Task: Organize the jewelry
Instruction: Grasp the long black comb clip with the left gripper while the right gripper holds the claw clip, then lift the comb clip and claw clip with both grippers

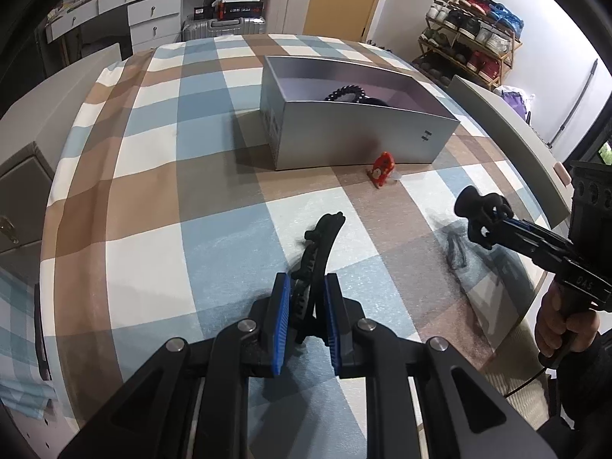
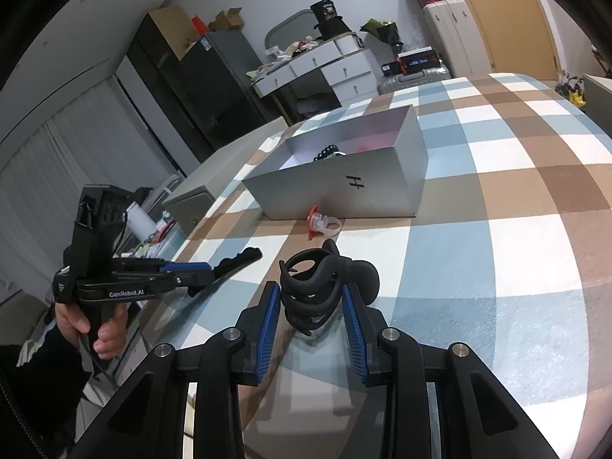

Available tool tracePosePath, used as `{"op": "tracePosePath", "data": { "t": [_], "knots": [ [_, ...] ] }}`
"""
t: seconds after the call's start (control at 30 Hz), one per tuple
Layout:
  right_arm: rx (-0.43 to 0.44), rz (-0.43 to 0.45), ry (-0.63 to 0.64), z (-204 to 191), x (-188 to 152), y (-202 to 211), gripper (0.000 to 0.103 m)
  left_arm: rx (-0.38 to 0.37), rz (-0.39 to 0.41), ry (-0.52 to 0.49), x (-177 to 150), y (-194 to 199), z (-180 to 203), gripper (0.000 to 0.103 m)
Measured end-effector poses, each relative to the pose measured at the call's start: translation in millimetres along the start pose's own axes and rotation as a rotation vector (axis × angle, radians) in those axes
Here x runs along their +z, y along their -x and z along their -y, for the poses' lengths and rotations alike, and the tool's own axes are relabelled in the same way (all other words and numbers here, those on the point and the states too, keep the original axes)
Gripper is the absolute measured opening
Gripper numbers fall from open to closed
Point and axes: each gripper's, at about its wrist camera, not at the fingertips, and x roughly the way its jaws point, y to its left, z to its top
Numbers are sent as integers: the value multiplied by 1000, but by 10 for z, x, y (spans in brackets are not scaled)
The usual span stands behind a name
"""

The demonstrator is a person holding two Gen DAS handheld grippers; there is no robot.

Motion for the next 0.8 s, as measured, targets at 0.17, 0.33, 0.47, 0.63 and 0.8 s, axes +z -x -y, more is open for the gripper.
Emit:
{"op": "tracePosePath", "data": {
  "t": [0.17,0.33,0.47,0.63,0.8],
  "knots": [
    [15,-1,-24,36,14,-9,32,-11,7,2,-2,-5,-3,13],
    [60,1,-77,122,39,-3,32,-27,9,1,-5,-10,-2,13],
    [121,7,-139,207,57,12,32,-35,11,-1,-8,-12,21,13],
    [197,15,-203,278,82,39,32,-48,8,2,-12,-31,26,13],
    [193,18,-193,244,97,59,32,-74,9,-16,-13,-7,59,13]
  ]
}}
